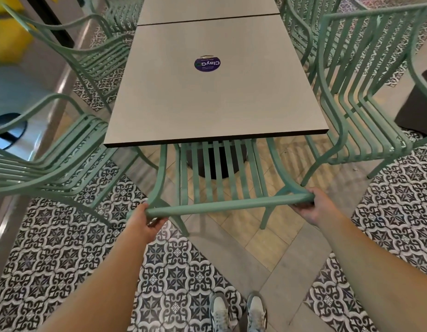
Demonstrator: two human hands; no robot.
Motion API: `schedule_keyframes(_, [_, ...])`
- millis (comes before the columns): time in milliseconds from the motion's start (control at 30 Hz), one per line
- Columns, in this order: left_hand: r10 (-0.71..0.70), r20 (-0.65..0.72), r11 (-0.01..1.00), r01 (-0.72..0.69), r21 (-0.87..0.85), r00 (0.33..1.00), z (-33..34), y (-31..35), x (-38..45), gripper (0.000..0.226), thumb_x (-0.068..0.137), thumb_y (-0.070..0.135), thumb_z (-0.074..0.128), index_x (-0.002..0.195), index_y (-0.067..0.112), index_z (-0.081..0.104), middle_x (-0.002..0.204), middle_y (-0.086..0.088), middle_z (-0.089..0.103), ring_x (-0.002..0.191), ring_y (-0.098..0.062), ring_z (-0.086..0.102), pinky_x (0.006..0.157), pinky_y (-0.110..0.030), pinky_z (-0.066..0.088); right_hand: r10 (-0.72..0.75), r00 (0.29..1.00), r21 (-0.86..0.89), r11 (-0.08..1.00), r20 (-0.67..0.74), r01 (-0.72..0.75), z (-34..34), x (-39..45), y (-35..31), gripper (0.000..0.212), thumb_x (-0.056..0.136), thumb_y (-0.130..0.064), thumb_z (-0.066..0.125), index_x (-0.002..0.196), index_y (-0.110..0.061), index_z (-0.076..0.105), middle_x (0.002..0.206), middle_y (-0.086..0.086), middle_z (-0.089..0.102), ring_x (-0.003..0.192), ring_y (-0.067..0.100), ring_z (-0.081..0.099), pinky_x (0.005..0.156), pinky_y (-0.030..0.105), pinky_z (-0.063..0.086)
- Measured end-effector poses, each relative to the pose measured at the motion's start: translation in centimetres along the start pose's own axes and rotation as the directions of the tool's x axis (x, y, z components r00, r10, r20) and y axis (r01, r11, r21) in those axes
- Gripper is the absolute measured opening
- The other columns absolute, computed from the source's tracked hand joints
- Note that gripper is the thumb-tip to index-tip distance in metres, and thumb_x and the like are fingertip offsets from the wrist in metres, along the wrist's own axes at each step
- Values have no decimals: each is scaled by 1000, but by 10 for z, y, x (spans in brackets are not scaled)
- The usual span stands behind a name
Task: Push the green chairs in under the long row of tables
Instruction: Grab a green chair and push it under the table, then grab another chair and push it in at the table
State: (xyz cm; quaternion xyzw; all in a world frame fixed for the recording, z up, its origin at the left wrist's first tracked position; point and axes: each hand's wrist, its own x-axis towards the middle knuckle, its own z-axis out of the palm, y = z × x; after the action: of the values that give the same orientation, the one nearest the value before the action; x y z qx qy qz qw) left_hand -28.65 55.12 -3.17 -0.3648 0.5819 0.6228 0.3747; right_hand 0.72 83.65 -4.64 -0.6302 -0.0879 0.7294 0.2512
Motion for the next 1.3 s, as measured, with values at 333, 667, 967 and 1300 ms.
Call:
schedule_keyframes(333, [560, 207, 241, -397, 885, 802, -25, 22, 4, 61, 89, 39, 61, 140, 10, 43, 127, -12, 57, 94, -23, 63, 77, -38, 55, -352, 935, -571, 777, -42, 267, -11, -13, 12, 54, 94, -37, 56, 139, -12, 38, 132, 11, 50, 114, 30, 51, 96, 48, 45])
schedule_keyframes(667, [161, 889, -733, -551, 399, 430, 88, -31, -80, 55, 93, 45, 51, 143, 24, 42, 141, -1, 47, 123, -20, 50, 101, -40, 45, -513, 699, -857, -167, 498, 487, -74, -62, -47, 58, 92, -43, 57, 141, -17, 40, 142, 11, 46, 129, 31, 44, 103, 39, 36])
schedule_keyframes(967, [-235, 948, -828, -555, -80, 215, 262, -149, -165, 53, 90, 46, 51, 137, 21, 49, 129, -2, 55, 118, -26, 52, 97, -40, 43, -660, 650, -924, -222, 377, 311, -171, -82, -148, 65, 89, -43, 61, 144, -18, 38, 142, 7, 44, 126, 28, 45, 102, 41, 40])
schedule_keyframes(1300, [-453, 887, -837, -385, -388, 91, 455, -296, -252, 52, 90, 48, 47, 135, 21, 49, 127, -3, 54, 119, -25, 50, 98, -39, 39, -702, 592, -918, -290, 396, 270, -272, -47, -292, 68, 90, -47, 56, 148, -24, 29, 147, 3, 39, 132, 23, 39, 109, 39, 35])
